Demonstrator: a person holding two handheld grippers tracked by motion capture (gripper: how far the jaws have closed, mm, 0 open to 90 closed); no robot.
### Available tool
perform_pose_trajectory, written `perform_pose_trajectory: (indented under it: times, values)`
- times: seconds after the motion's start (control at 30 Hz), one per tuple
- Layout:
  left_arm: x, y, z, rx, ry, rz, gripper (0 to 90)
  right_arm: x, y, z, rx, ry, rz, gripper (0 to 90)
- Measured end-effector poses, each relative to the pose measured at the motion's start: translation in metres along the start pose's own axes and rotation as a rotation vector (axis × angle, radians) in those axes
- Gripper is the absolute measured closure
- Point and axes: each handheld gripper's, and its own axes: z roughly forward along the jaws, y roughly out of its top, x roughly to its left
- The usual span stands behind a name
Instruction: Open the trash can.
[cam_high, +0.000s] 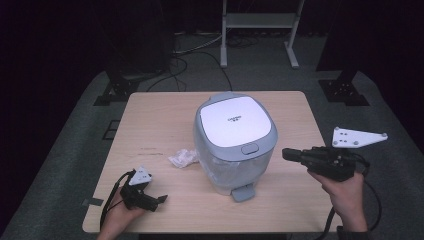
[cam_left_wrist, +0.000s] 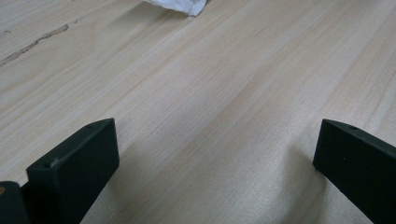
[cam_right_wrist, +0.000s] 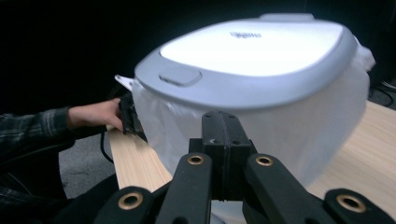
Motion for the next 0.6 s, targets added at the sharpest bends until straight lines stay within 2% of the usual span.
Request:
perform_pose_trajectory:
  times: [0.3, 0.6]
  values:
    - [0.0, 0.0, 0.0, 0.0, 0.0, 0.0, 0.0, 0.005, 0.018, 0.006, -0.044, 0.025, -0.021, 90.0]
    - [0.0, 0.0, 0.0, 0.001, 0.0, 0.001, 0.0, 0.008, 0.03, 0.019, -0.046, 0.046, -0.037, 90.0]
